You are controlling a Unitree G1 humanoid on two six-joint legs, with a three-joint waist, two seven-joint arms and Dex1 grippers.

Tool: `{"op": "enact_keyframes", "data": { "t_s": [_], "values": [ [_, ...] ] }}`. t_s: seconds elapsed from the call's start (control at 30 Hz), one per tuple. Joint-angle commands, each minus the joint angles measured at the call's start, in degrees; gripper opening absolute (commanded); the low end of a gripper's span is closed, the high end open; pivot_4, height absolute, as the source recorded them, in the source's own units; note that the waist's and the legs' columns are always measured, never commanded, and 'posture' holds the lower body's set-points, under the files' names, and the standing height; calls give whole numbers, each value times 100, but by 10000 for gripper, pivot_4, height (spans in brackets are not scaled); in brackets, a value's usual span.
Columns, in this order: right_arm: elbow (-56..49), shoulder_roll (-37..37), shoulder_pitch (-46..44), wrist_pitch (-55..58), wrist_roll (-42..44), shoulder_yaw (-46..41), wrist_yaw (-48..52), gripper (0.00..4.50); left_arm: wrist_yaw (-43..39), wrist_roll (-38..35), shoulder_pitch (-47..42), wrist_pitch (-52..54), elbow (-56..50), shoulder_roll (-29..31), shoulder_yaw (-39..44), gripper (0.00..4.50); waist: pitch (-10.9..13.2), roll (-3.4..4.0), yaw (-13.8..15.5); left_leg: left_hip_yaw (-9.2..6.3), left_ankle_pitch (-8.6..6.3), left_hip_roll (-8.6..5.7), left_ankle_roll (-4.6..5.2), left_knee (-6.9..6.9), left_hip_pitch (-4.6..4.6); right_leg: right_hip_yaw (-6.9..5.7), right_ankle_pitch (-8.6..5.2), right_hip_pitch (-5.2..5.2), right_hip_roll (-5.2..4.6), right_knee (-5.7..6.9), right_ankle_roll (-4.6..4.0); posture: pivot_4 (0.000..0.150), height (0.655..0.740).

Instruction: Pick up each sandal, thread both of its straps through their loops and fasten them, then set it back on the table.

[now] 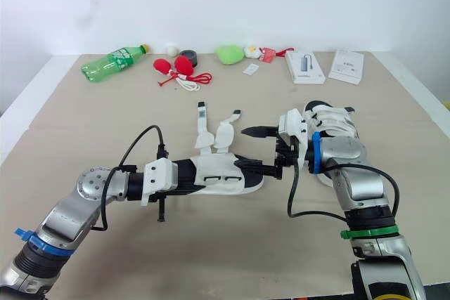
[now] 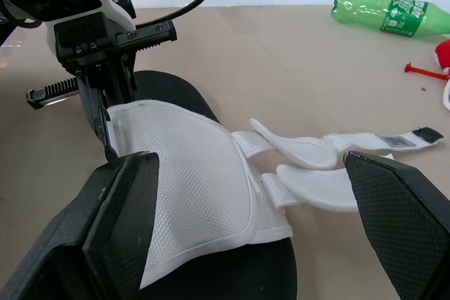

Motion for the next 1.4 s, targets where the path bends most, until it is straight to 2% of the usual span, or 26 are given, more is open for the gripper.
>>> {"op": "enact_keyframes", "data": {
  "t_s": [0.03, 0.17, 0.27, 0.33, 0.53, 0.63, 0.73, 0.87, 0.9, 0.97, 1.0, 1.03, 1.1, 1.17, 1.4],
  "values": [
    [-54, -34, -80, -101, 15, -78, 43, 45000, -323, -265, -147, 49, -203, 79, -35, 351, 0, 0, 0, 1, 0, 0, 0, 0, 0, 1, 0, 0, 0, 0, 0, 1500, 7400],
    [-51, -44, -58, -124, -18, -73, 45, 45000, -784, -627, -211, 103, -238, 191, -5, 13528, 0, 0, 0, 1, 0, 0, 0, -1, 0, 1, -1, 0, 0, 0, 0, 1500, 7400],
    [-11, -57, -74, -134, -46, -77, 56, 45000, -1008, -852, -305, 267, -264, 295, 58, 29716, 0, 0, 0, 1, 0, 0, 0, 0, 0, 1, -1, 0, 0, 0, -1, 1500, 7400],
    [23, -61, -90, -140, -62, -83, 63, 45000, -1224, -1036, -441, 478, -207, 446, 128, 36914, 0, 0, 0, 0, 0, 0, 0, 1, 0, 0, 0, 0, 0, 0, -1, 1500, 7400],
    [172, -131, -94, -272, -212, -83, 67, 45000, -2063, -2468, -1136, 2364, -85, 1272, 579, 36914, 3, -3, -8, 0, 1, 1, 0, 5, -1, 0, -1, -2, 7, 3, 1, 1500, 7400],
    [268, -215, -53, -353, -348, -38, 91, 45000, -2180, -2484, -1338, 2454, 358, 1492, 727, 36914, 5, 2, -9, -1, 0, 0, 1, 2, 1, 1, -6, -2, 8, 3, 4, 1500, 7400],
    [254, -262, 108, -592, -365, -32, 259, 45000, -1720, -2074, -1686, 2148, 1395, 1222, 879, 36914, 5, 2, -2, -3, 0, -3, 1, 2, 1, 0, -9, 0, 9, 4, 4, 1500, 7400],
    [256, -426, 404, -1031, -626, 177, 522, 35185, -556, -1628, -2096, 1768, 2301, 438, 1103, 38468, 6, -1, 35, -9, 0, -8, 2, 7, -2, -2, -9, 4, 6, 4, 8, 1500, 7400],
    [256, -415, 434, -1080, -639, 190, 531, 30812, -321, -1567, -2134, 1744, 2387, 272, 1151, 38468, 6, -1, 29, -5, -2, -11, 4, 10, -6, 2, -8, 3, 3, 2, 15, 1500, 7400],
    [227, -387, 471, -1047, -613, 232, 545, 24687, -155, -1575, -2082, 1834, 2363, 61, 1172, 38468, 7, -2, 3, -2, -4, -14, 8, 14, -10, 6, -6, 1, -2, 3, 21, 1500, 7400],
    [221, -384, 479, -1008, -600, 247, 552, 19535, -106, -1579, -2048, 1881, 2334, -2, 1167, 38468, 7, -3, -4, 2, -6, -14, 9, 15, -10, 11, -5, 0, -3, 3, 21, 1500, 7400],
    [281, -371, 447, -1054, -644, 254, 527, 16937, -77, -1601, -2023, 2042, 2310, -28, 1127, 38468, 7, -3, -11, 2, -6, -14, 9, 15, -10, 12, -4, 0, -3, 3, 20, 1500, 7400],
    [367, -352, 377, -1073, -684, 256, 502, 7734, -15, -1683, -2009, 2338, 2311, -71, 1125, 38468, 7, -3, -12, 0, -6, -11, 9, 14, -7, 12, 10, 0, 2, 5, -4, 1500, 7400],
    [415, -331, 316, -1060, -704, 270, 495, 431, -23, -1763, -2021, 2645, 2324, -64, 1115, 38468, 7, -3, -10, -4, -5, -6, 8, 14, -5, 9, 10, 0, 9, 6, -5, 1500, 7400],
    [303, -170, 174, -986, -763, 413, 489, 431, -47, -1895, -2184, 3251, 2480, -169, 1106, 38468, 7, -3, -7, -4, 2, -4, -1, 15, 1, 9, 5, 2, 12, 11, 9, 1500, 7400]
  ]
}}
